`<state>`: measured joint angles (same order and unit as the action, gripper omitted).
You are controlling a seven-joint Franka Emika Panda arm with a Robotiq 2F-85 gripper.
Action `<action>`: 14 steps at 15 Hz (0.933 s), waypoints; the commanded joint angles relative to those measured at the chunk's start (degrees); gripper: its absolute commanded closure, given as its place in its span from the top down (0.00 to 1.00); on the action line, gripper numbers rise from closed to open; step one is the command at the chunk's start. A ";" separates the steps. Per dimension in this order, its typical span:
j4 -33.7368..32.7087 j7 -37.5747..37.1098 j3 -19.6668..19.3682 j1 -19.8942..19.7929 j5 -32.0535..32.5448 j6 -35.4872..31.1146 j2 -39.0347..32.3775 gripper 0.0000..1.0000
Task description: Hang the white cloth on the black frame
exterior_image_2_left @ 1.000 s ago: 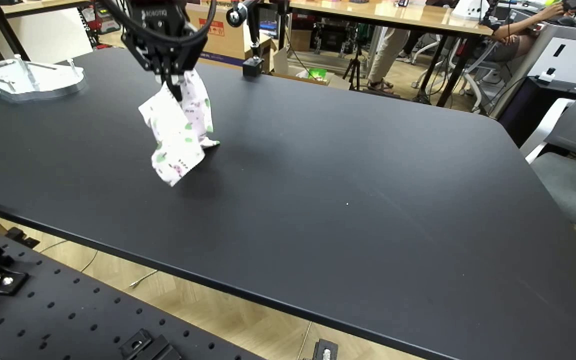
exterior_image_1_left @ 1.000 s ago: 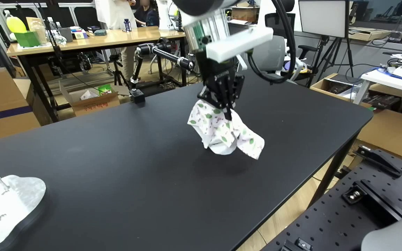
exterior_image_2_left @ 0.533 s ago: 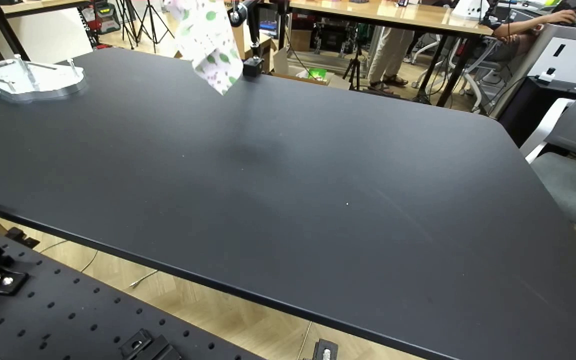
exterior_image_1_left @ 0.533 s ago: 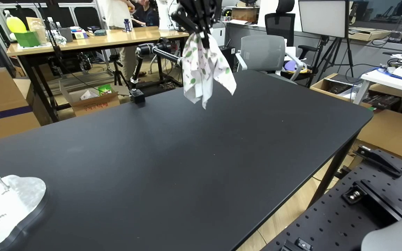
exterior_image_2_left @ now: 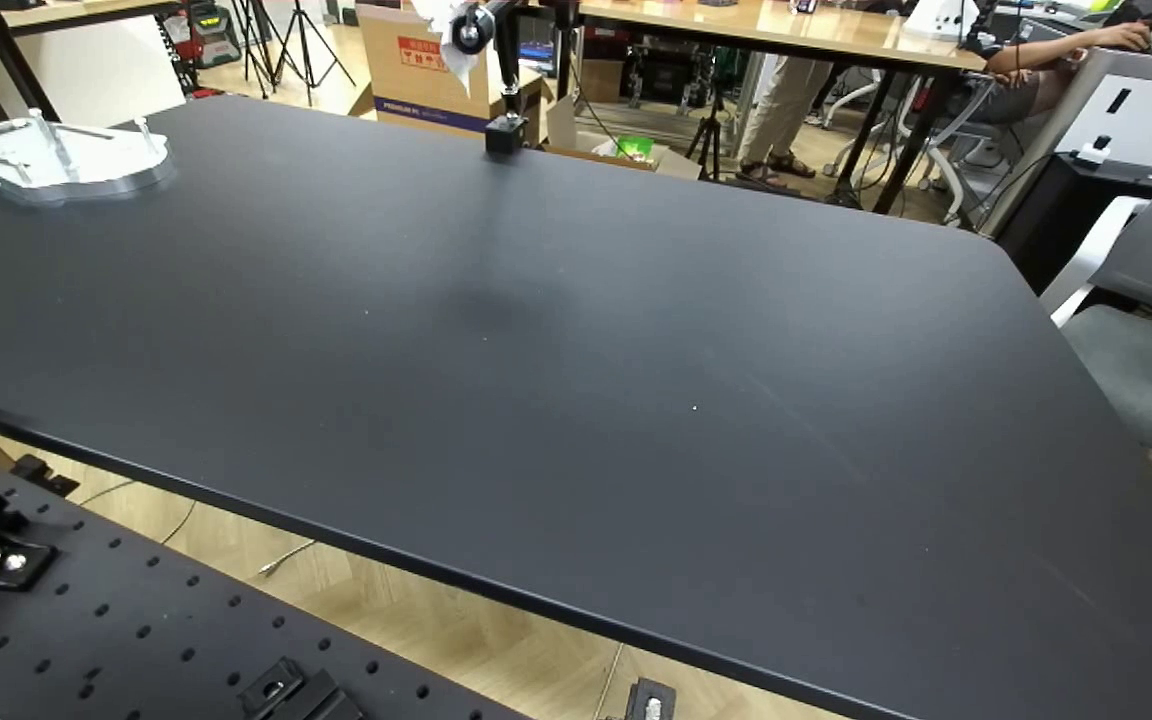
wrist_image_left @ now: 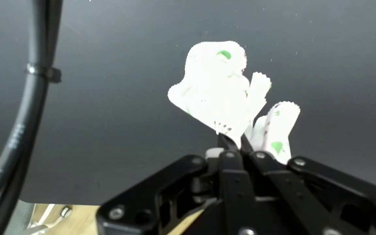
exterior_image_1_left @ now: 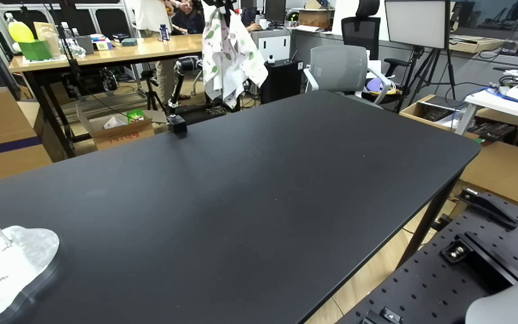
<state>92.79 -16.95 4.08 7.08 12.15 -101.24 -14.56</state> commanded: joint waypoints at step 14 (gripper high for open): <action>-12.82 -4.77 -5.84 0.14 0.27 6.26 -9.80 0.01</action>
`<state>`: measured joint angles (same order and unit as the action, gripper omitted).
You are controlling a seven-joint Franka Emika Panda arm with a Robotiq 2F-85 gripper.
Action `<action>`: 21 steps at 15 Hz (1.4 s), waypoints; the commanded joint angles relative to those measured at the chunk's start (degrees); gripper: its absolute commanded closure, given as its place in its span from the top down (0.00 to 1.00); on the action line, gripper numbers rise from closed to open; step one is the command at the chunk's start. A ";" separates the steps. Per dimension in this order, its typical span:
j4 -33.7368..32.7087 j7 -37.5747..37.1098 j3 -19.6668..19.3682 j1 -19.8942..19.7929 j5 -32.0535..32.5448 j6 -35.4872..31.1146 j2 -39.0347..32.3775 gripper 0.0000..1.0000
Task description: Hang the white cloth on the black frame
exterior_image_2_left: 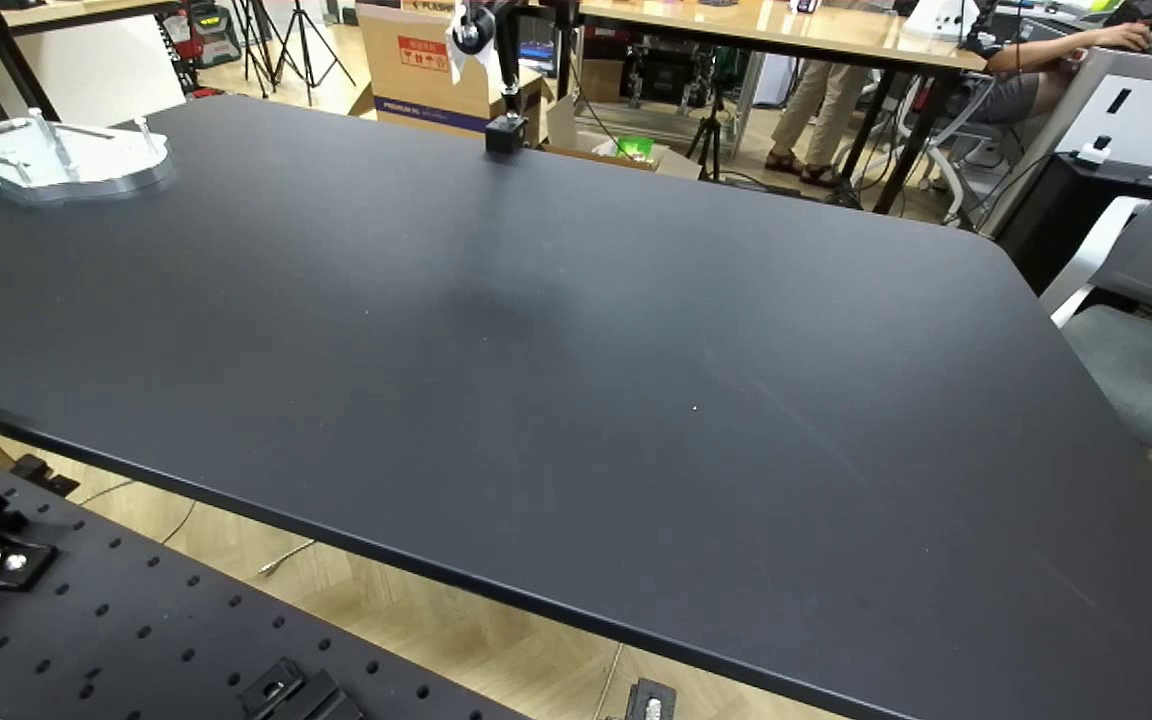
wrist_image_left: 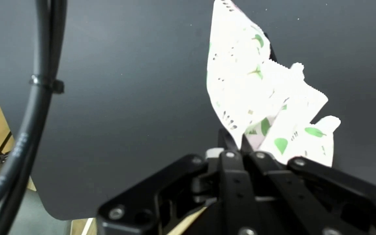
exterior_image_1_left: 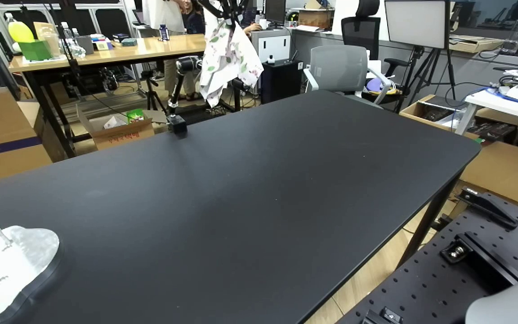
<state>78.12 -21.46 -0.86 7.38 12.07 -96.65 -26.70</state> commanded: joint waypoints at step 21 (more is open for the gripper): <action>19.04 10.31 1.69 -1.51 -3.88 2.75 9.78 0.01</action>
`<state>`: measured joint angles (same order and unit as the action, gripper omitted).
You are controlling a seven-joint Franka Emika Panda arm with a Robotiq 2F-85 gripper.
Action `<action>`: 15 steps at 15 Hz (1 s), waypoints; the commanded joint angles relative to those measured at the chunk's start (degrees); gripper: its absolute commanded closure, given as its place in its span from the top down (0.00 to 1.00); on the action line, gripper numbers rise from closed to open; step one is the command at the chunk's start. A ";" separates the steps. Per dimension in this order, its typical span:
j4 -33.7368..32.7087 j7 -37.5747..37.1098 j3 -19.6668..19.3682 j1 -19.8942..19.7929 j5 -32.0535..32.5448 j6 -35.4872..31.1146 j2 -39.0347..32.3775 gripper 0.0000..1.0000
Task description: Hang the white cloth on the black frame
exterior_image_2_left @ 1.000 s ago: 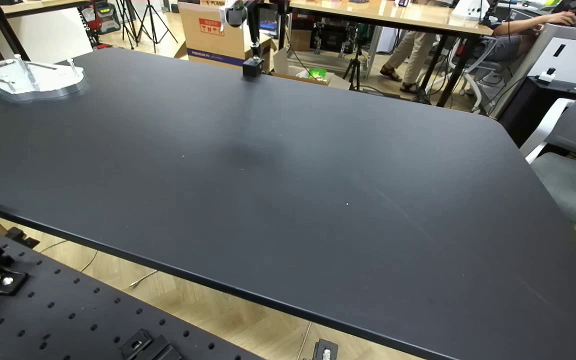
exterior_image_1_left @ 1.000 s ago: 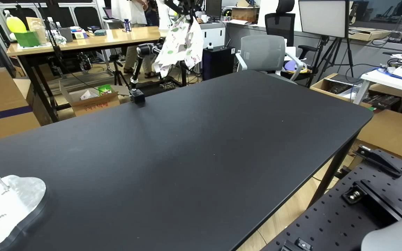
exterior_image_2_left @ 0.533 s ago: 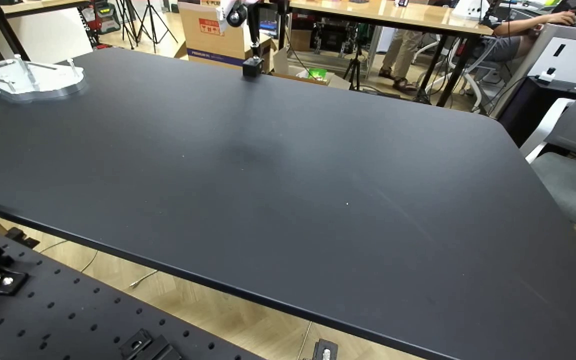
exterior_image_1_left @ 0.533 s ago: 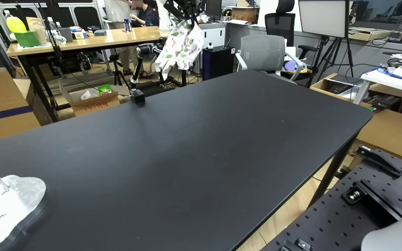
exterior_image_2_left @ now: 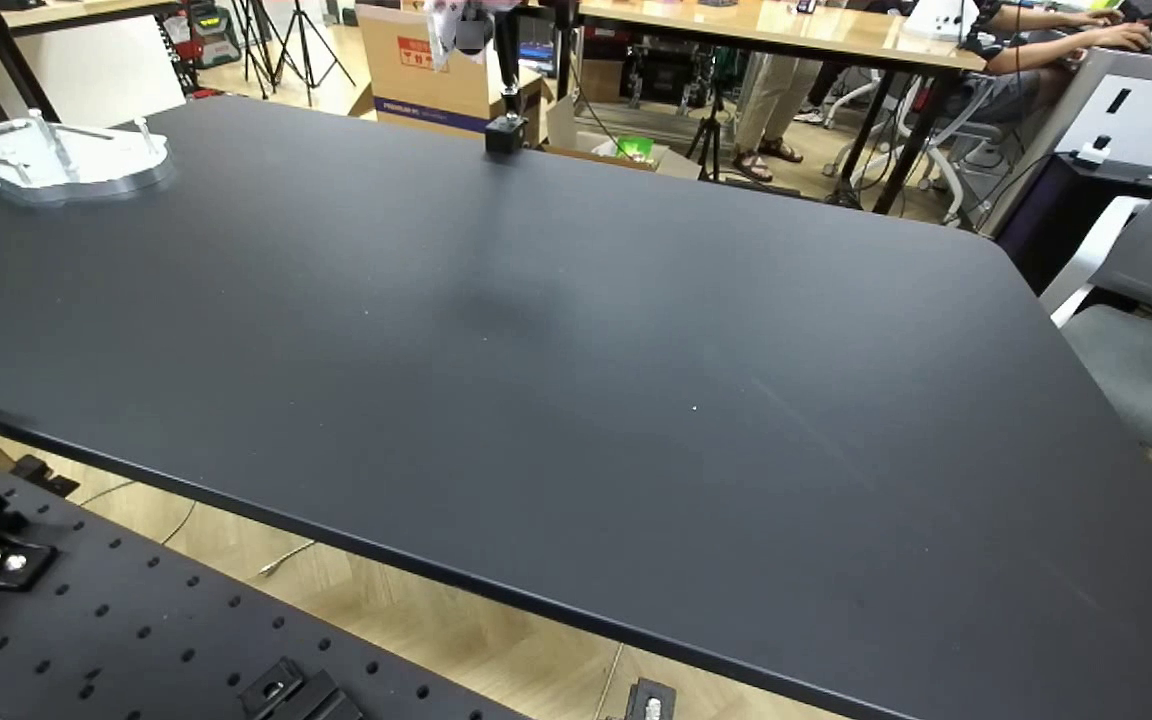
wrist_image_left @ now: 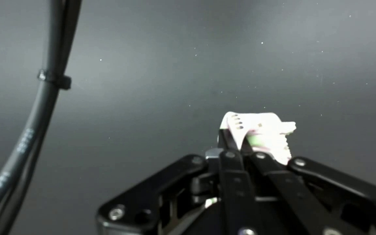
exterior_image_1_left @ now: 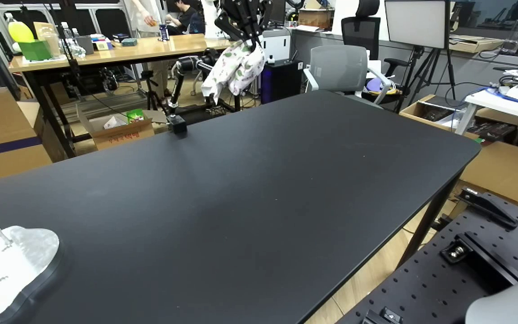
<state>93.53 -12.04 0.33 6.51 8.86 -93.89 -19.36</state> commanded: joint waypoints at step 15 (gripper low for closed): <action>4.52 4.26 0.70 -0.93 -1.05 1.90 4.32 0.82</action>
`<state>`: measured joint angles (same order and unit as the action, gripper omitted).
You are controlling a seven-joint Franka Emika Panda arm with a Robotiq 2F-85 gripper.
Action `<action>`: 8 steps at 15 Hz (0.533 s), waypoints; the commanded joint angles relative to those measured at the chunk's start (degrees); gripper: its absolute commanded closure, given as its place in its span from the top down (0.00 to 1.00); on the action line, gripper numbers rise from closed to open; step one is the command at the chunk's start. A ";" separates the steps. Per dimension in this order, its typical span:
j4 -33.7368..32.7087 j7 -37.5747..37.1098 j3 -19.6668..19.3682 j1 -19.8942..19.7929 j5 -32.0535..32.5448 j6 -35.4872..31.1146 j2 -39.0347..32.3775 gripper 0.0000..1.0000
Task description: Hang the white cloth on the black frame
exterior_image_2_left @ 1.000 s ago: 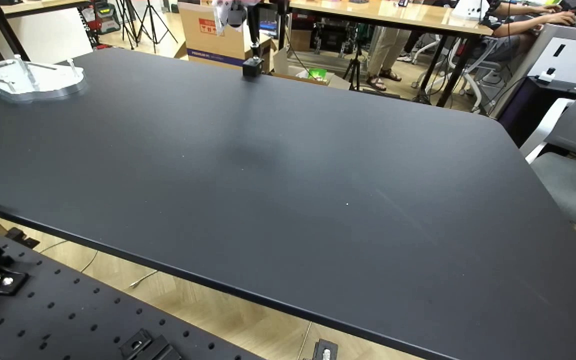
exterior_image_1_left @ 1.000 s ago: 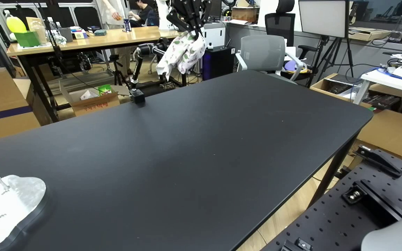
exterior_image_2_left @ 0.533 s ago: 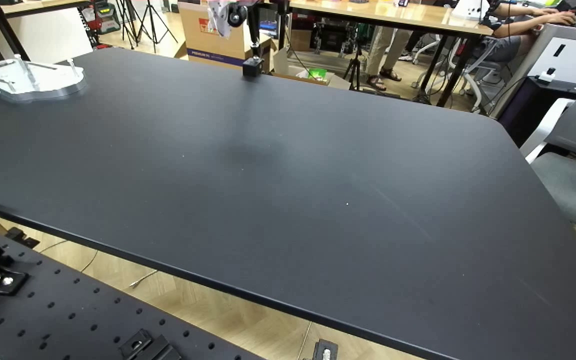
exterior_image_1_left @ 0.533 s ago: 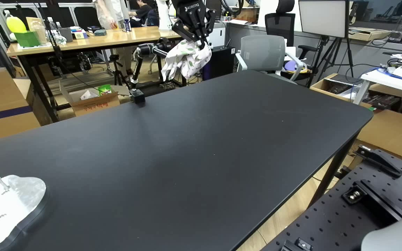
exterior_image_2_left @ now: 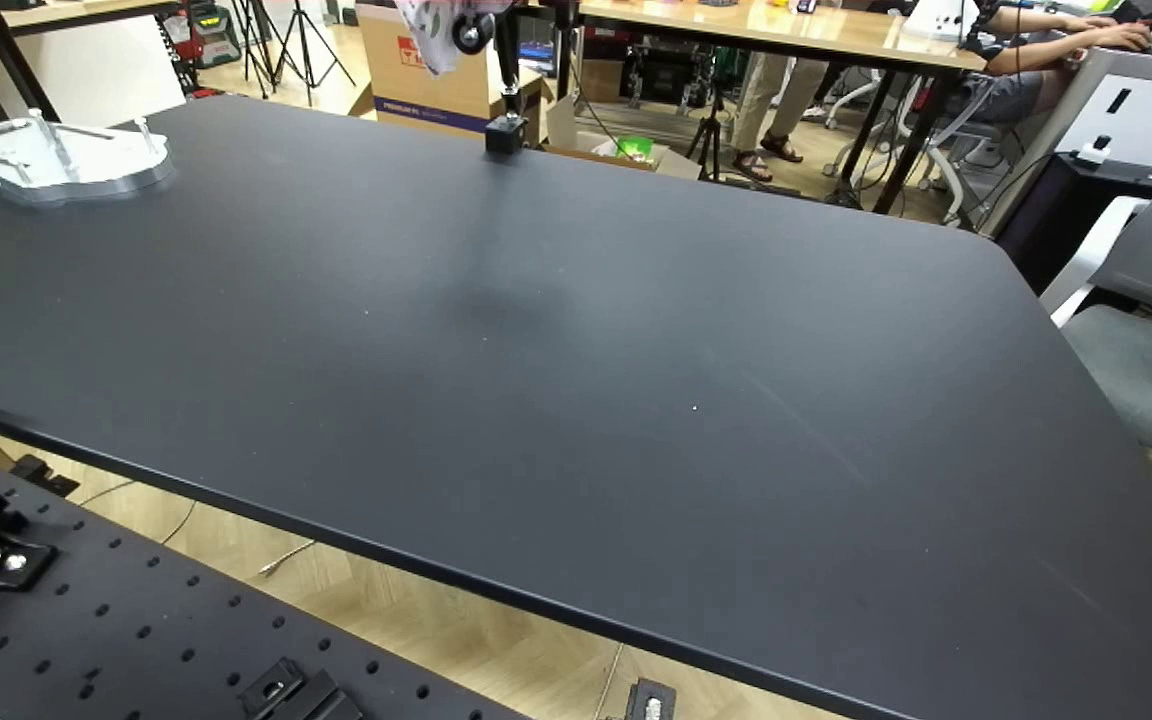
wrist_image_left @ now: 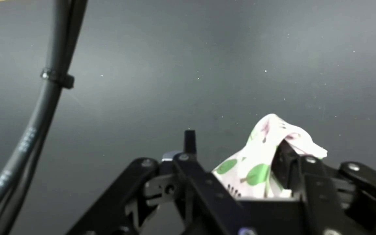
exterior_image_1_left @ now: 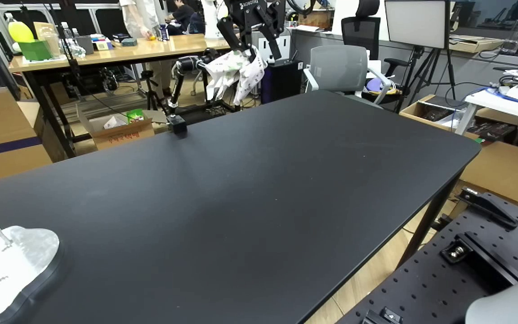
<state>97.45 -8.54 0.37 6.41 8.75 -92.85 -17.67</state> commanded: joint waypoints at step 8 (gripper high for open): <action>0.98 2.25 1.01 -0.94 -1.59 0.31 5.63 1.00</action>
<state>97.45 -6.99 0.69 6.40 7.99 -92.80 -14.02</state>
